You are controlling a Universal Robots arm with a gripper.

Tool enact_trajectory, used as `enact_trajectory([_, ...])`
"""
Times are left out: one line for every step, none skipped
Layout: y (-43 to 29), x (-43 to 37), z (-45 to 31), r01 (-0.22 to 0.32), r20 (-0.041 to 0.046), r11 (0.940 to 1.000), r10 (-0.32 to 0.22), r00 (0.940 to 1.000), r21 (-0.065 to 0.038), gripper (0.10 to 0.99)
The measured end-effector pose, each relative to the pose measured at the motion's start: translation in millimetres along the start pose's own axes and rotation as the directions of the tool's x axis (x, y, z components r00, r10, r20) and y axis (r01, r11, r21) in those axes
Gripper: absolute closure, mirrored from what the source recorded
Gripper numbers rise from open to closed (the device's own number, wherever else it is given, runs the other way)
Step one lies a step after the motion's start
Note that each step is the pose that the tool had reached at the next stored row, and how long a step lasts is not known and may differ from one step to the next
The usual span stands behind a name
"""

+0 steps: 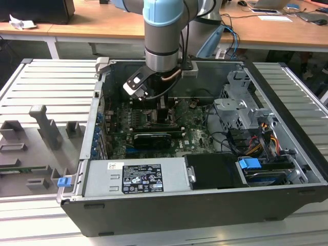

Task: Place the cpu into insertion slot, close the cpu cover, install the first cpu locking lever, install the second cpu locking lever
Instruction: 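Place the cpu into insertion slot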

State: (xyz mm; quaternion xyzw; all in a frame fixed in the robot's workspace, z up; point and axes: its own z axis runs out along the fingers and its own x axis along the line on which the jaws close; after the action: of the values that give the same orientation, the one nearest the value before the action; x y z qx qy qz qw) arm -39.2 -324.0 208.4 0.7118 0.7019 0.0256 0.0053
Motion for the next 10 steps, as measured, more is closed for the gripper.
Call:
enact_trajectory([0.0, 0.3, 0.8, 0.000, -0.0001, 1.0000, 0.000, 1.0000, 0.000, 0.549])
enact_trajectory([0.0, 0.6, 1.6, 0.000, 0.0000, 1.0000, 0.000, 1.0000, 0.000, 0.549])
enact_trajectory([-0.1, 0.9, 2.1, 0.000, 0.0000, 1.0000, 0.000, 1.0000, 0.000, 0.549])
enact_trajectory([-0.1, 1.2, 2.7, 0.000, 0.0000, 1.0000, 0.000, 1.0000, 0.000, 0.549])
enact_trajectory([-0.1, 1.4, 3.1, 0.000, 0.0000, 1.0000, 0.000, 1.0000, 0.000, 0.549])
enact_trajectory([-0.1, 1.7, 3.7, 0.000, 0.0000, 1.0000, 0.000, 1.0000, 0.000, 0.549])
enact_trajectory([-0.2, 2.1, 4.2, 0.000, 0.0001, 1.0000, 0.000, 1.0000, 0.000, 0.549])
enact_trajectory([-0.2, 2.6, 4.9, 0.000, 0.0000, 1.0000, 0.000, 1.0000, 0.000, 0.549])
enact_trajectory([-0.2, 2.9, 5.5, 0.000, -0.0001, 1.0000, 0.000, 1.0000, 0.000, 0.549])
enact_trajectory([-0.3, 3.2, 6.2, 0.000, -0.0002, 1.0000, 0.000, 1.0000, 0.000, 0.549])
